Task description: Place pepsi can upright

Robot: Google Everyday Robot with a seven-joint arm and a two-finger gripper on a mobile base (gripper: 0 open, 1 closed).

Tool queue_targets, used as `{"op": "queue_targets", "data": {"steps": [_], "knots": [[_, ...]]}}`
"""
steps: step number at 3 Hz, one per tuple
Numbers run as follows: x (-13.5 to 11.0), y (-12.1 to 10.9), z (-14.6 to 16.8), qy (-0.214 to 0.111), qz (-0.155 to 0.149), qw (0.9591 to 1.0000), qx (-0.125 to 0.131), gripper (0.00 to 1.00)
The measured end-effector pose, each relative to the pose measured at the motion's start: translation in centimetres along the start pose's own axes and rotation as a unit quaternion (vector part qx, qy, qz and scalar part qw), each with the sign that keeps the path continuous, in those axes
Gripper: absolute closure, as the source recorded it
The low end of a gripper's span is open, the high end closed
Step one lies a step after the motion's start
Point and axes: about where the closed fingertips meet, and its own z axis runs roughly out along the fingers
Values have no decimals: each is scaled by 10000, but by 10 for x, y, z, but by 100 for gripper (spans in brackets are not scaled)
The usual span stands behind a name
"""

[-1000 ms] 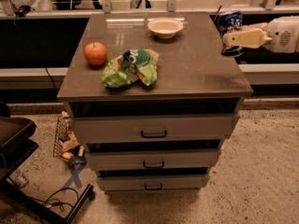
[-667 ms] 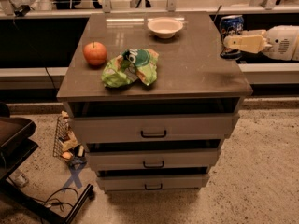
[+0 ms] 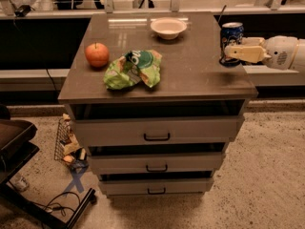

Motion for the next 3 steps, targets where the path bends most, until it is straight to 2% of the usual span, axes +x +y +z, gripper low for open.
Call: {"op": "queue_targets", "data": {"steps": [1,2,3], "knots": [[13,3,6,91,-485,9987,-97,100],[30,1,11,108,-666,9976,-168,100],[46,-4,14,80,-612,9978,-234,100]]}}
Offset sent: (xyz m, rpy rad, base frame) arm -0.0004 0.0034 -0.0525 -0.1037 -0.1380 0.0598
